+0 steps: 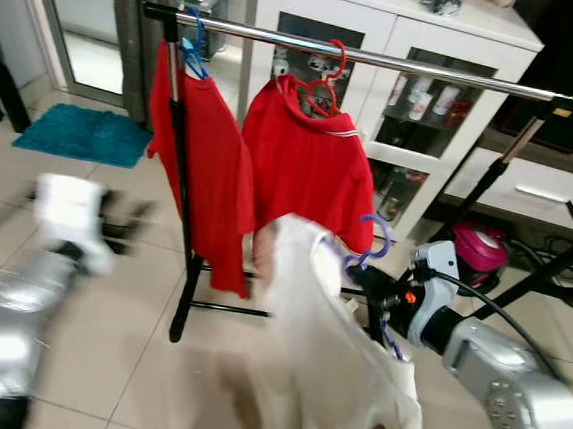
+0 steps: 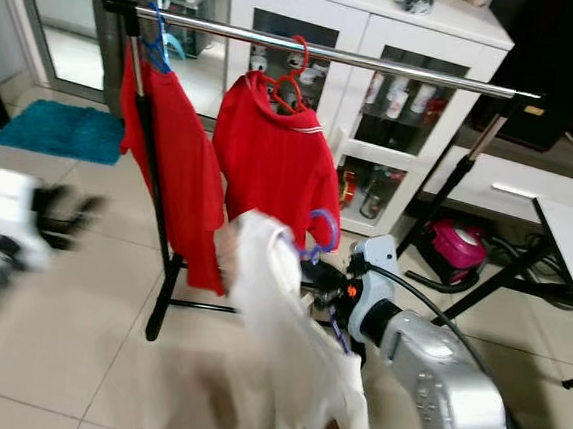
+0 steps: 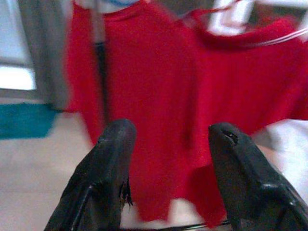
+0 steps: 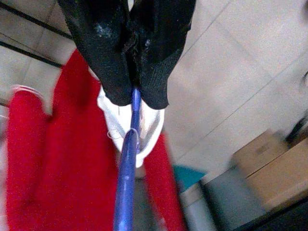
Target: Hang hanger
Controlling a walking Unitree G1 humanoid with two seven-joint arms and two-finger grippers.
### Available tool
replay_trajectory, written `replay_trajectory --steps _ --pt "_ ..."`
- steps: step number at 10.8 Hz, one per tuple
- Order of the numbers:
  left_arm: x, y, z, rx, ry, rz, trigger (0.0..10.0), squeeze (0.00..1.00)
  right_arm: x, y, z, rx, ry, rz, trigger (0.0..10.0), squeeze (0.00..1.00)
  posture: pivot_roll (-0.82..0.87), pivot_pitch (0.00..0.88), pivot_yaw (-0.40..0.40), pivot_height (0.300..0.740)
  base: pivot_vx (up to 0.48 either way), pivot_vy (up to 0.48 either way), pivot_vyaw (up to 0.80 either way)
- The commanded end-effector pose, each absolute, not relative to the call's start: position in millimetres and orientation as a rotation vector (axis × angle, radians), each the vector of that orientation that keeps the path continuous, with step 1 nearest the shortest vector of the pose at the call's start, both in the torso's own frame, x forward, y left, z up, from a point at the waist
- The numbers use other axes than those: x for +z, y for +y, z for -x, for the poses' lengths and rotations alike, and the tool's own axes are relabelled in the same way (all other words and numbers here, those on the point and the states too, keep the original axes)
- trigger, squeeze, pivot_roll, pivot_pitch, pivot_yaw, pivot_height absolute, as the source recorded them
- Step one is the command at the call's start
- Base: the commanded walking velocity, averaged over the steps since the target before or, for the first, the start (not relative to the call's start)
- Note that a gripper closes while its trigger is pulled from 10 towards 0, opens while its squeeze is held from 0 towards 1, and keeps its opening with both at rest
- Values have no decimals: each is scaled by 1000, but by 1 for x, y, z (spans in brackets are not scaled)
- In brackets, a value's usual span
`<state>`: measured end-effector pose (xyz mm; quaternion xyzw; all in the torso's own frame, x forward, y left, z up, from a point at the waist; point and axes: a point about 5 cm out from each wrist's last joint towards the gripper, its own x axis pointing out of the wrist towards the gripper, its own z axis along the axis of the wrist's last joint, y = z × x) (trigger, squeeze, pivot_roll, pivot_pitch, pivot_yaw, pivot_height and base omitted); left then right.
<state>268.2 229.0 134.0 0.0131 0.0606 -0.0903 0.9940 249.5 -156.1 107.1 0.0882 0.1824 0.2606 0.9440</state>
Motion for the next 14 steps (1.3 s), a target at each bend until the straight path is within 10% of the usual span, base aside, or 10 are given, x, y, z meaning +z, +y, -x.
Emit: replay_trajectory --steps 1,14 --pt "139 208 -265 -218 101 -10 10000 0 113 -164 -259 410 311 -185 10000 0 -44 0 -82 740 0 0 0" --pt "142 174 -262 -302 64 -47 10000 0 128 -160 -277 169 153 -182 10000 0 -58 0 -56 740 24 -133 -62"
